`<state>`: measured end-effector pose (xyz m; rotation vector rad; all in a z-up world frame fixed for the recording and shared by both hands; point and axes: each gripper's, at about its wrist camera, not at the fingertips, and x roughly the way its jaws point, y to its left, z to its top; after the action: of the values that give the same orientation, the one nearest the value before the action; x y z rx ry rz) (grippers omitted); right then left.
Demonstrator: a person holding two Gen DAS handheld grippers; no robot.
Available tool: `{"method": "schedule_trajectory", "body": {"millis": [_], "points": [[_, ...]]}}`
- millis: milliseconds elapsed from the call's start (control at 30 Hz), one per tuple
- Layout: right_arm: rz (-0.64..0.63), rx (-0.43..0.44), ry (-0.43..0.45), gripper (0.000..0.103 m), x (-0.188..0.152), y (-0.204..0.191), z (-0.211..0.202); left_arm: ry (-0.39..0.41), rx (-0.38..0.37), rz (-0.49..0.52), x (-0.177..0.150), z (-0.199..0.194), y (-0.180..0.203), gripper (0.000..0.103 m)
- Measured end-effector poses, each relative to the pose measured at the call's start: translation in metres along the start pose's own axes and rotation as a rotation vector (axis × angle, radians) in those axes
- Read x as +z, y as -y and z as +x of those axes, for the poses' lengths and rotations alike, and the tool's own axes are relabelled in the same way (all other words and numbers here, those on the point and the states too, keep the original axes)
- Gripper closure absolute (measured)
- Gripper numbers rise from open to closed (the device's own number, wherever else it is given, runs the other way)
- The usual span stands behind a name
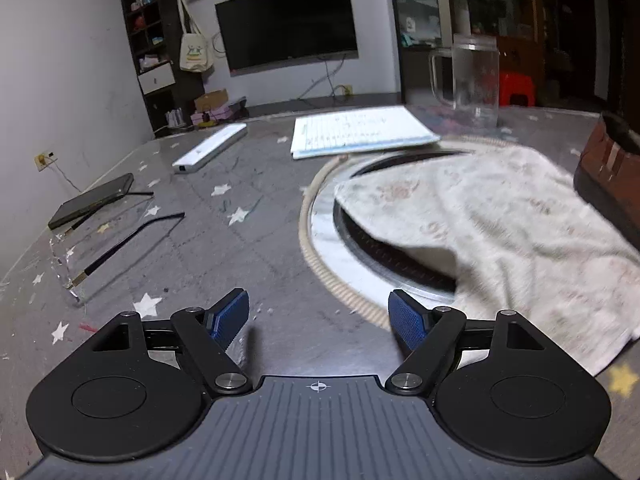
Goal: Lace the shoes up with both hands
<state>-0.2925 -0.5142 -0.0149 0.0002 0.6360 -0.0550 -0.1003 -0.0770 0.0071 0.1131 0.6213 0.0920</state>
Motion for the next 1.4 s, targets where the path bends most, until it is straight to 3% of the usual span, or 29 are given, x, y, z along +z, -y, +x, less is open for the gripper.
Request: {"method": "schedule_trajectory", "body": {"millis": [100, 133, 333, 633, 1000, 1400], "points": [[0.006, 0.001, 0.003, 0.008, -0.004, 0.002, -0.008, 0.001, -0.017, -0.009, 0.001, 0.003, -0.005, 0.019], [0.008, 0.001, 0.004, 0.0, -0.005, 0.003, -0.01, 0.001, -0.022, -0.007, 0.002, 0.005, -0.006, 0.017], [0.018, 0.002, 0.009, 0.0, -0.011, 0.007, -0.021, -0.013, -0.052, 0.01, 0.006, 0.018, -0.013, 0.006], [0.019, 0.003, 0.01, 0.0, -0.025, 0.014, -0.05, -0.057, -0.1, -0.035, 0.008, 0.034, -0.023, 0.0], [0.019, -0.015, 0.002, 0.0, 0.076, -0.004, 0.092, -0.058, -0.101, -0.037, 0.009, 0.033, -0.023, 0.0], [0.019, -0.013, -0.001, 0.0, 0.079, -0.007, 0.095, -0.058, -0.102, -0.038, 0.009, 0.032, -0.024, 0.0]]}}
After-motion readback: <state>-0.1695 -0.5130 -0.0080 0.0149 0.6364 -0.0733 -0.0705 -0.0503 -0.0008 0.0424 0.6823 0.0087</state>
